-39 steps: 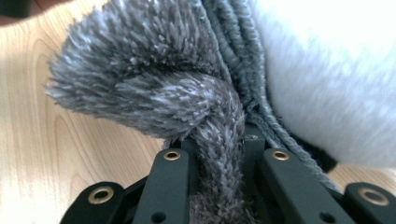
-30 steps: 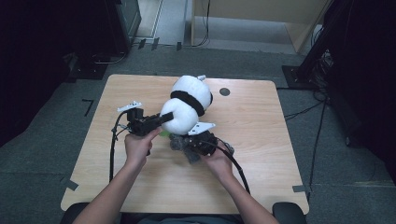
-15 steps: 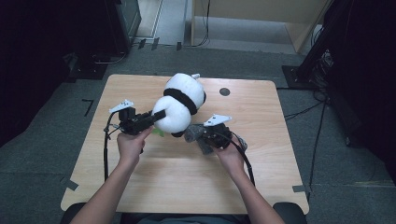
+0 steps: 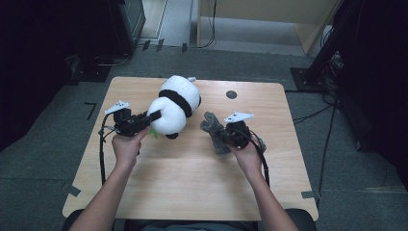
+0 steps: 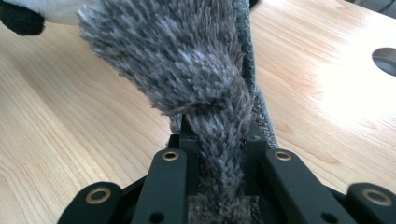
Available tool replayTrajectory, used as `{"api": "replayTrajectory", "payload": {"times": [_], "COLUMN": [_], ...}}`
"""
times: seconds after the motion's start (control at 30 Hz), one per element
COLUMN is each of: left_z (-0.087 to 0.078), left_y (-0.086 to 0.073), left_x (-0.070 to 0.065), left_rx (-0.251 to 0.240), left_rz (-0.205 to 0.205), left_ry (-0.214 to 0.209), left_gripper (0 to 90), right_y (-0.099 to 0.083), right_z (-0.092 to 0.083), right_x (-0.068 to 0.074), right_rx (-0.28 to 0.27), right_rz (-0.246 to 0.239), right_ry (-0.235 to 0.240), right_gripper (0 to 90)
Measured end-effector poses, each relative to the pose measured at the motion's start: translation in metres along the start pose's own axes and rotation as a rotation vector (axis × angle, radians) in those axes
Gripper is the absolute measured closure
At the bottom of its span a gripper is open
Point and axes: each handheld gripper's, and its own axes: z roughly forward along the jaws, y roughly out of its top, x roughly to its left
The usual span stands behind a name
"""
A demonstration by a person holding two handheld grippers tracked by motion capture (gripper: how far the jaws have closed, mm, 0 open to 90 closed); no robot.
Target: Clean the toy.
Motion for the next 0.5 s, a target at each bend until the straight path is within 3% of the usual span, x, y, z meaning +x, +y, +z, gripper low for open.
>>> {"api": "replayTrajectory", "payload": {"times": [0.5], "left_z": [-0.013], "left_y": [0.008], "left_x": [0.030], "left_rx": [0.011], "left_rz": [0.034], "left_ry": [0.131], "left_gripper": [64.0], "right_y": [-0.002], "right_z": [-0.029], "right_x": [-0.038], "right_rx": [-0.059], "right_rz": [0.092], "right_ry": [-0.062], "right_gripper": [77.3]}}
